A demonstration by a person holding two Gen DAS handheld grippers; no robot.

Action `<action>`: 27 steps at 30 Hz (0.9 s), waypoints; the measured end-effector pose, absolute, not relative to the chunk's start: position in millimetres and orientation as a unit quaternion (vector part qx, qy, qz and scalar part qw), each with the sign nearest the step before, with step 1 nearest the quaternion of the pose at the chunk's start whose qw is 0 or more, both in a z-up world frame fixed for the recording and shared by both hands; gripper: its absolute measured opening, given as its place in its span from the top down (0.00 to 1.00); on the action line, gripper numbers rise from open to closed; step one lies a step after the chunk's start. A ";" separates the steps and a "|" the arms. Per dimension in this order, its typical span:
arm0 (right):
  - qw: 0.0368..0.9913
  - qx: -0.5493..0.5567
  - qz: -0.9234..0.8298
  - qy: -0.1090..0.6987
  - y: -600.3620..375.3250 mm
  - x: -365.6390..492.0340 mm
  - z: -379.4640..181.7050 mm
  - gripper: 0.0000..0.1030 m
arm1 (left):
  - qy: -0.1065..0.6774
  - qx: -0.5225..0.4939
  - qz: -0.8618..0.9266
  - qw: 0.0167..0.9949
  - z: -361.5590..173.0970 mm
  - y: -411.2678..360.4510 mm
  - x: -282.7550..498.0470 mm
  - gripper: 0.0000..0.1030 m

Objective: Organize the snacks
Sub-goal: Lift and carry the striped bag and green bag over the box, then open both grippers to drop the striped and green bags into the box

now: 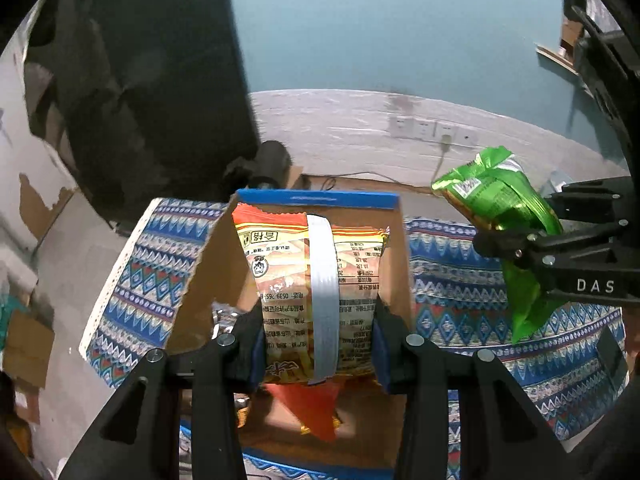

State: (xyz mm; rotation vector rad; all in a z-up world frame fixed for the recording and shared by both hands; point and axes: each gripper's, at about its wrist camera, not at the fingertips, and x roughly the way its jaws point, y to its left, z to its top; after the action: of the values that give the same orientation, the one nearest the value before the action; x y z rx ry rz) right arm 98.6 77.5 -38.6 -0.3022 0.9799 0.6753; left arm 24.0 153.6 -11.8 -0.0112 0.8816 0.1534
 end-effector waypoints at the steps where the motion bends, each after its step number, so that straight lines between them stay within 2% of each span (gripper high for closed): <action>1: 0.816 -0.142 0.320 0.459 85.2 100.1 -38.6 0.61 | 0.427 -0.008 0.077 0.901 -12.4 158.5 23.4 0.59; 18: 0.804 -0.134 0.335 0.473 157.1 141.1 -63.0 0.59 | 0.445 -0.075 0.147 0.880 -34.9 239.4 34.9 0.58; 21: 0.803 -0.114 0.341 0.475 159.4 146.3 -64.0 0.53 | 0.450 -0.084 0.161 0.874 -38.6 244.4 34.2 0.52; 23: 0.806 -0.110 0.341 0.470 159.5 146.1 -62.6 0.48 | 0.448 -0.086 0.163 0.875 -38.0 245.5 32.9 0.46; 25: 0.810 -0.106 0.341 0.466 158.7 143.8 -59.1 0.47 | 0.445 -0.081 0.166 0.876 -35.4 244.0 31.2 0.34; 27: 0.811 -0.103 0.343 0.462 157.6 141.8 -54.7 0.42 | 0.439 -0.075 0.172 0.879 -31.9 241.3 28.5 0.28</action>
State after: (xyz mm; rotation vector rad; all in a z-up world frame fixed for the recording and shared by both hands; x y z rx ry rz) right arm 141.8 157.6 -54.7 -0.2195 0.9877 0.7338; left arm 28.5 241.3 -31.9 -0.1561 0.9158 0.3583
